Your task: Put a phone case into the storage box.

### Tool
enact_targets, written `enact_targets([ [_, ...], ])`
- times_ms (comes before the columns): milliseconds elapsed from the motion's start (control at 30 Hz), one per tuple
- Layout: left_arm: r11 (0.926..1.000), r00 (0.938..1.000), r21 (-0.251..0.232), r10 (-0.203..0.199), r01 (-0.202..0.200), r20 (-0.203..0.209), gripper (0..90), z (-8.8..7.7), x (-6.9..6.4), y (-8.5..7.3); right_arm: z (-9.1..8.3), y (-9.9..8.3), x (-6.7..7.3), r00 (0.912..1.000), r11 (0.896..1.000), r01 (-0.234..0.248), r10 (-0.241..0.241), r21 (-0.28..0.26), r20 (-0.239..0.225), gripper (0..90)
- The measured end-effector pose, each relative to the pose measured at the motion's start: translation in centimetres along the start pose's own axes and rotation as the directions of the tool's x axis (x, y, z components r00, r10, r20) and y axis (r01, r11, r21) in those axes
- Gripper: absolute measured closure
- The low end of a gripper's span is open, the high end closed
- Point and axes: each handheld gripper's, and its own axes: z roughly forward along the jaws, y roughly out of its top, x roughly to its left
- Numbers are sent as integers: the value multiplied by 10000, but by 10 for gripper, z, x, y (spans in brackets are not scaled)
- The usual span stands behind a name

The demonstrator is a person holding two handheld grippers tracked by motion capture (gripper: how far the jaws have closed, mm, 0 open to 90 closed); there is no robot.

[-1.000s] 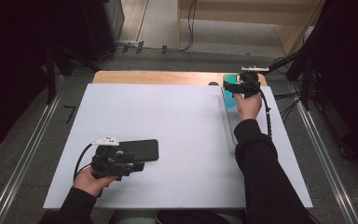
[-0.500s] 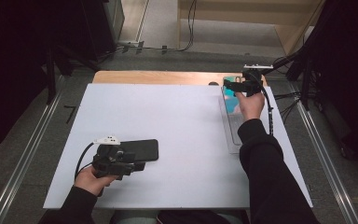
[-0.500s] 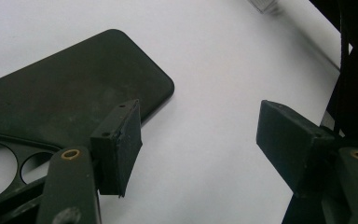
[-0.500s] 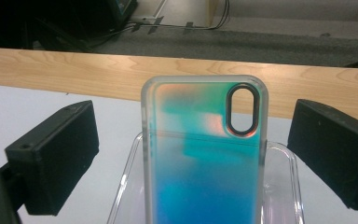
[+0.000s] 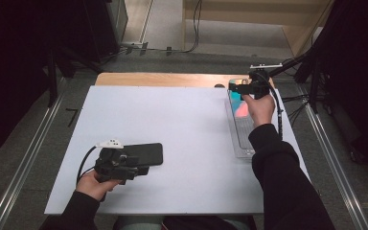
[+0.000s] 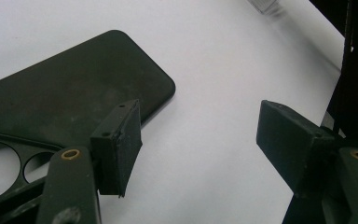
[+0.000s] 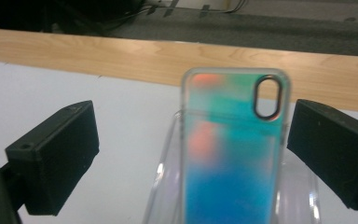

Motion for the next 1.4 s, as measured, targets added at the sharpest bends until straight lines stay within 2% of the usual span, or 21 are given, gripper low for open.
enact_targets([
  [100, 10000, 10000, 3, 3, -3, 9, 311, 0, 0, 0, -4, -1, 8, 9993, 9996, 95, -85, 265, -361, 7],
  [233, 10000, 10000, 1, 21, -21, -6, 310, -1, 0, 0, -11, -3, 18, 9951, 9986, 371, -336, 366, -925, 8],
  [333, 10000, 10000, 2, -11, 11, -31, 310, -1, 0, 0, -15, -5, 27, 9889, 9962, 721, -650, 487, -1339, 8],
  [600, 10000, 10000, -36, -70, 70, -4, 310, -2, 1, 0, -27, -17, 43, 9713, 9918, 1124, -965, 616, -2176, 8],
  [867, 10000, 10000, 4, -59, 59, 9, 309, -2, 1, 1, -42, -38, 54, 9468, 9858, 1553, -1300, 642, -2943, 9],
  [1033, 9999, 9999, 26, -111, 111, -12, 309, -2, 2, 2, -49, -53, 58, 9278, 9831, 1722, -1406, 623, -3455, 10],
  [1133, 9999, 9999, -12, -111, 111, 44, 309, -2, 2, 2, -52, -61, 62, 9188, 9778, 1963, -1573, 733, -3619, 111],
  [1400, 9999, 9999, 25, -99, 99, 113, 309, -2, 2, 4, -67, -77, 71, 8928, 9692, 2392, -1957, 588, -4057, 121],
])
